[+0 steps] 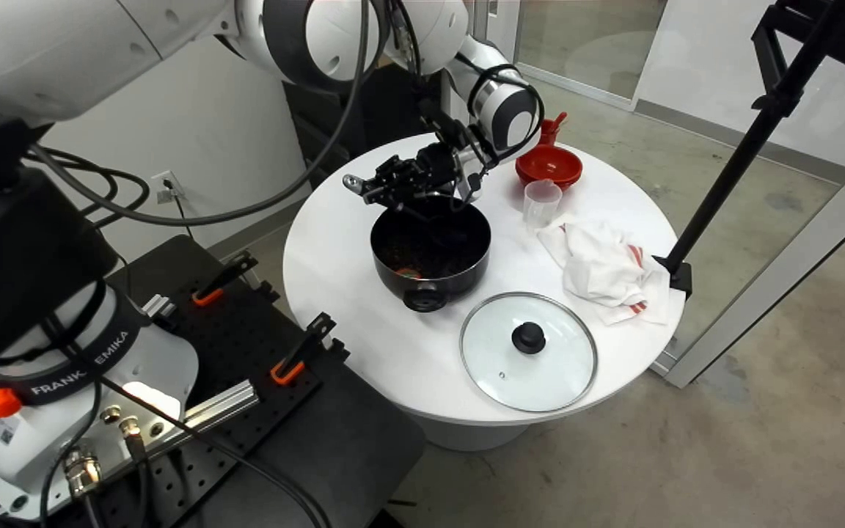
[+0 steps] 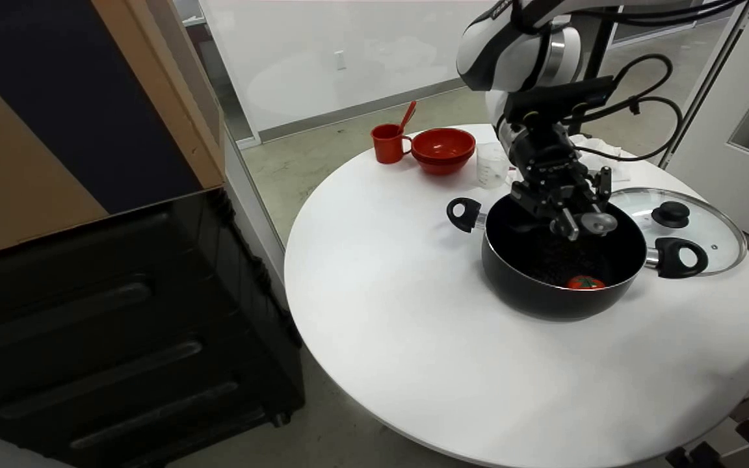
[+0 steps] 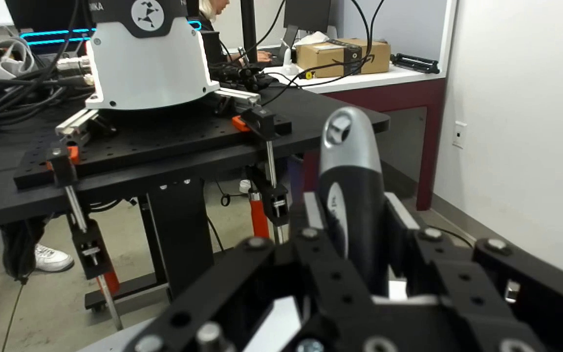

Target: Use the black serving spoon in the black pot to stir its contents

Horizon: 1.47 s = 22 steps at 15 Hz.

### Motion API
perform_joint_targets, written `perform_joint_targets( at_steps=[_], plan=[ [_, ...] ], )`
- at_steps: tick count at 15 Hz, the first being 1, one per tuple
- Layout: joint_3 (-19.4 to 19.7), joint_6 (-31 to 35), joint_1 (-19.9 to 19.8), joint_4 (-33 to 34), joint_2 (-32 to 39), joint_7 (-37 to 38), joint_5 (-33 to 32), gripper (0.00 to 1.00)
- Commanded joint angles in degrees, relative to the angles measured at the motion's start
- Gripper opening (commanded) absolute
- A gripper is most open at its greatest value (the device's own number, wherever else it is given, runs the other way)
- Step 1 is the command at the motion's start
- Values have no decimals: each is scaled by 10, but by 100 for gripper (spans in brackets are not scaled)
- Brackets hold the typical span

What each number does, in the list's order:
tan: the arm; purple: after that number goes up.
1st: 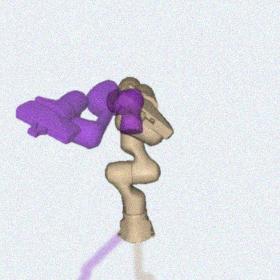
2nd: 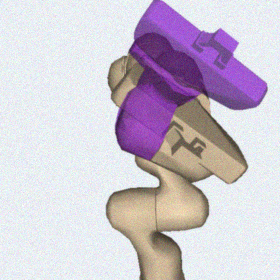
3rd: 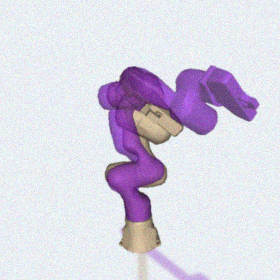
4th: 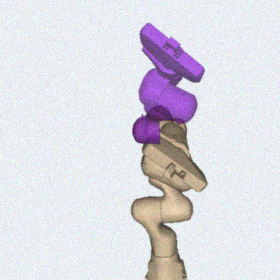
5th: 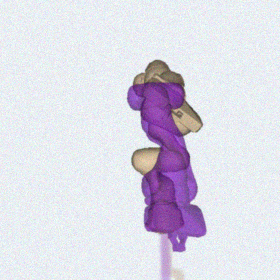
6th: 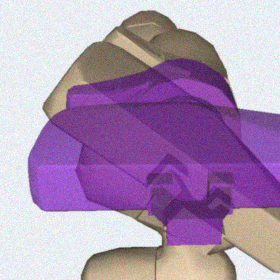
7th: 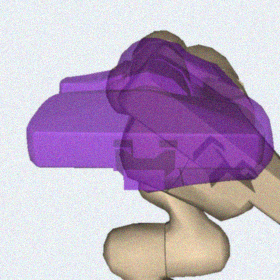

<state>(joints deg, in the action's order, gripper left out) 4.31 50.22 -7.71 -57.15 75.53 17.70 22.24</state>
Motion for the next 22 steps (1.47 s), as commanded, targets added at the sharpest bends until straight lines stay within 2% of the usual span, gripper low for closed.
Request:
perform_joint_targets(
  at_steps=[1, 7, 11, 15, 22],
  plan=[
    [-5, -11, 26, -13, 10, -14, -28, 8],
    [-14, 0, 84, -130, -32, -101, -145, 8],
    [-25, -4, 101, -226, -94, -157, -195, 8],
    [-34, -27, 83, -286, -157, -198, -233, 8],
    [-16, -55, 32, -281, -187, -191, -207, 8]
  ],
)
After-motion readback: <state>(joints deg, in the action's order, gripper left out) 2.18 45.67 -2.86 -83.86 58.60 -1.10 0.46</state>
